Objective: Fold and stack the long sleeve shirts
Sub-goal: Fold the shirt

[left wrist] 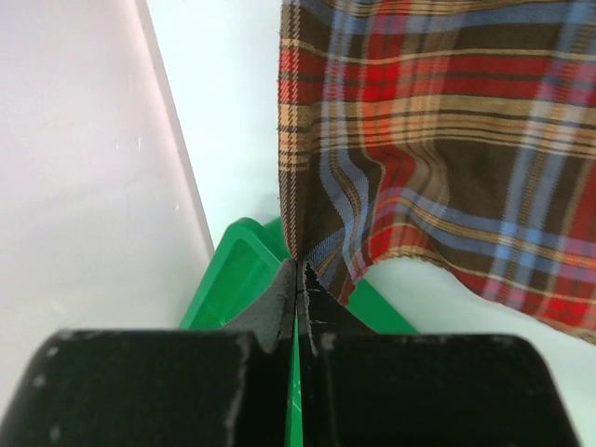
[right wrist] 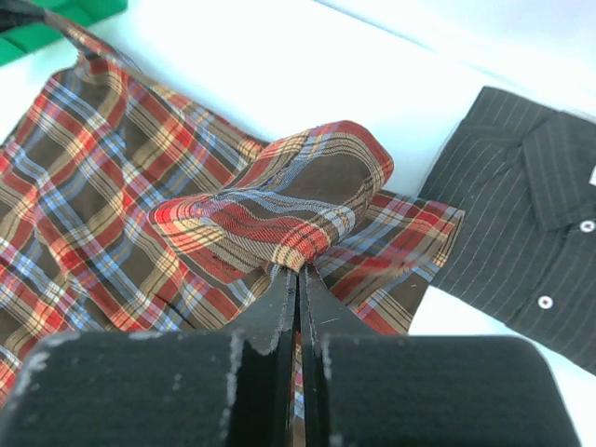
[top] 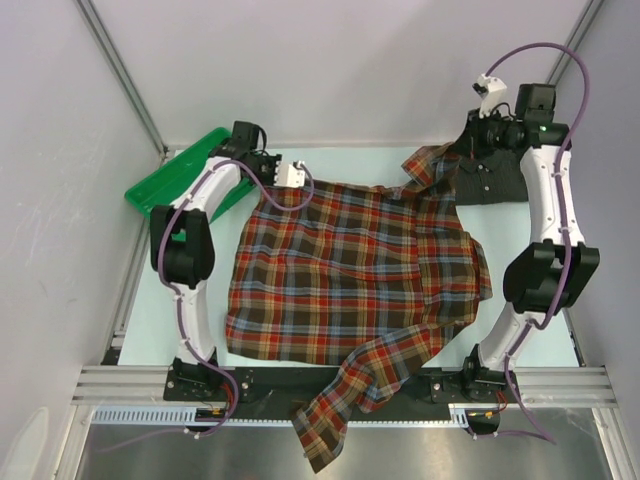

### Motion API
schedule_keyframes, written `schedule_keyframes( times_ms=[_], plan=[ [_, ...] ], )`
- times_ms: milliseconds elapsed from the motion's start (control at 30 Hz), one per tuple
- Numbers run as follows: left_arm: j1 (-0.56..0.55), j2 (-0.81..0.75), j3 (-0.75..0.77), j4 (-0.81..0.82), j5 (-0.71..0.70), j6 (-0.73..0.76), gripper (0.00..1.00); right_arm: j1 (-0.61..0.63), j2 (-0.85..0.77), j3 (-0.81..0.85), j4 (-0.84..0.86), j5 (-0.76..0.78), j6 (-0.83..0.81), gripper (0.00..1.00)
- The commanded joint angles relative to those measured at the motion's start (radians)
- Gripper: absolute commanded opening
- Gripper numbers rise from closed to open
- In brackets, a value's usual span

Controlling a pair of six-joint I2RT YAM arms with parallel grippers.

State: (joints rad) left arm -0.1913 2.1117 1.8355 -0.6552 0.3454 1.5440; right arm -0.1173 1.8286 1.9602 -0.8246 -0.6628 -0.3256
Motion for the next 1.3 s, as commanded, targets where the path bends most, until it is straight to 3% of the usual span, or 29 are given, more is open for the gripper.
schedule_keyframes(
  times_ms=[0, 533, 1000, 1267],
  plan=[
    [0.013, -0.122, -0.080, 0.022, 0.041, 0.060, 0.00, -0.010, -0.113, -0.020, 0.012, -0.044, 0.019, 0.00],
    [0.012, -0.420, -0.441, 0.014, 0.026, 0.122, 0.00, -0.051, -0.482, -0.264, -0.134, -0.049, -0.036, 0.00],
    [-0.036, -0.654, -0.735, -0.089, 0.027, 0.103, 0.00, -0.058, -0.814, -0.451, -0.329, 0.015, -0.079, 0.00],
    [-0.076, -0.688, -0.860, -0.106, -0.017, 0.088, 0.00, -0.056, -0.876, -0.584, -0.357, 0.005, -0.135, 0.00]
  ],
)
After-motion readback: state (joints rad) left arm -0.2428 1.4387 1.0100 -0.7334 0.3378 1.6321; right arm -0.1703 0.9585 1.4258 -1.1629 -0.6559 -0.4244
